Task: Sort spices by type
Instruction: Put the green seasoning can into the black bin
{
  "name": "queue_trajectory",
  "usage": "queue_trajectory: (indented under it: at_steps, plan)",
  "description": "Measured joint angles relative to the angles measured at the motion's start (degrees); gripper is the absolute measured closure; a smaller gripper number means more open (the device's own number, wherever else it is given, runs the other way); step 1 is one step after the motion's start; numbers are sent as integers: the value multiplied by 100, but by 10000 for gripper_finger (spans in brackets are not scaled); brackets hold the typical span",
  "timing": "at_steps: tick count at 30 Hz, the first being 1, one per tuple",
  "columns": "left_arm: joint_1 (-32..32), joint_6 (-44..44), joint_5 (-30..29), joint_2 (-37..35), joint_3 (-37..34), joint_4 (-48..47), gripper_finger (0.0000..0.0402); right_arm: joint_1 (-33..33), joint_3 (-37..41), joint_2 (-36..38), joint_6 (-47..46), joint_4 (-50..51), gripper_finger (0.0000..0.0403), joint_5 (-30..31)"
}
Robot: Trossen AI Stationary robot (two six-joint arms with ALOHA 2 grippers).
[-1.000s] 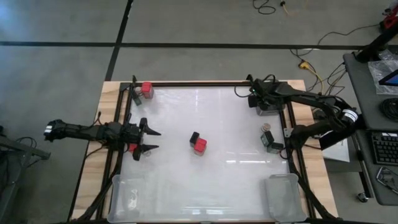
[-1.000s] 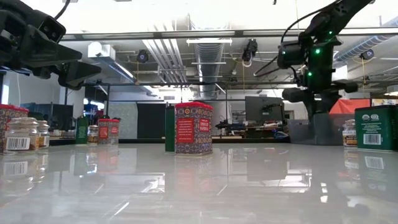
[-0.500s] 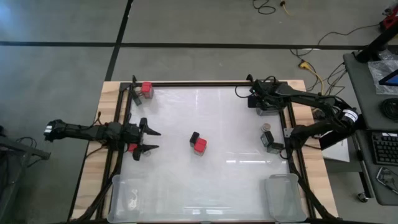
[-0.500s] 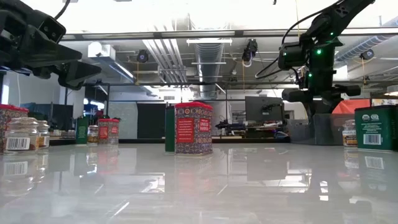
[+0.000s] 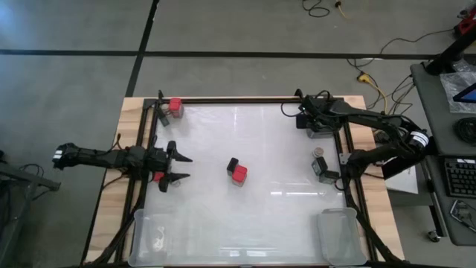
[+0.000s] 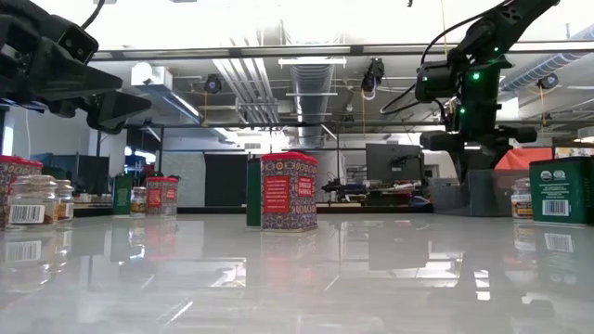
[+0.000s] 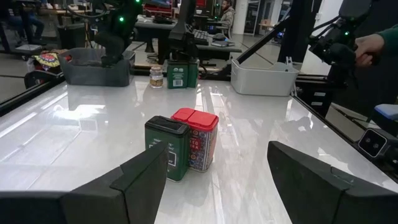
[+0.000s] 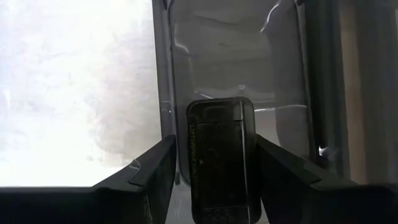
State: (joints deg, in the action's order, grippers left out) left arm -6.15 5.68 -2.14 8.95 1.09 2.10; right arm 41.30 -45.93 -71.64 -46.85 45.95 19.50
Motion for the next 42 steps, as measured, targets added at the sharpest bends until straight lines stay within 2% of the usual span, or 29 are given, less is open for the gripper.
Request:
queue_trajectory:
  at_steps: [12, 18, 23, 25, 27, 31, 35, 39, 42]
  plan:
    - [0, 1, 1, 0, -1, 0, 143, 0, -207, 117, 198, 6, 223, 326]
    - [-1, 0, 0, 0, 0, 0, 143, -33, -471, 337, 427, 41, 197, 318]
    - [-1, 1, 1, 0, 1, 0, 143, -364, -813, 558, 714, 27, 168, 306]
    - [-2, 0, 1, 2, 1, 0, 143, -618, -943, 636, 724, 116, 154, 277]
    - [-1, 0, 1, 0, -1, -1, 143, -944, -1079, 686, 724, 467, 140, -15]
    - [-2, 0, 1, 0, 1, 0, 143, -1766, -1421, 687, 220, 1855, 112, -834]
    - [0, 0, 0, 1, 1, 0, 143, -2915, -1649, 688, -659, 2997, 89, -1057]
    - [-1, 0, 1, 1, 0, -1, 143, -4050, -1572, 678, -1647, 3334, 72, -1224]
    - [0, 0, 1, 1, 1, -1, 143, -4641, -1320, 658, -2315, 3323, 62, -1393]
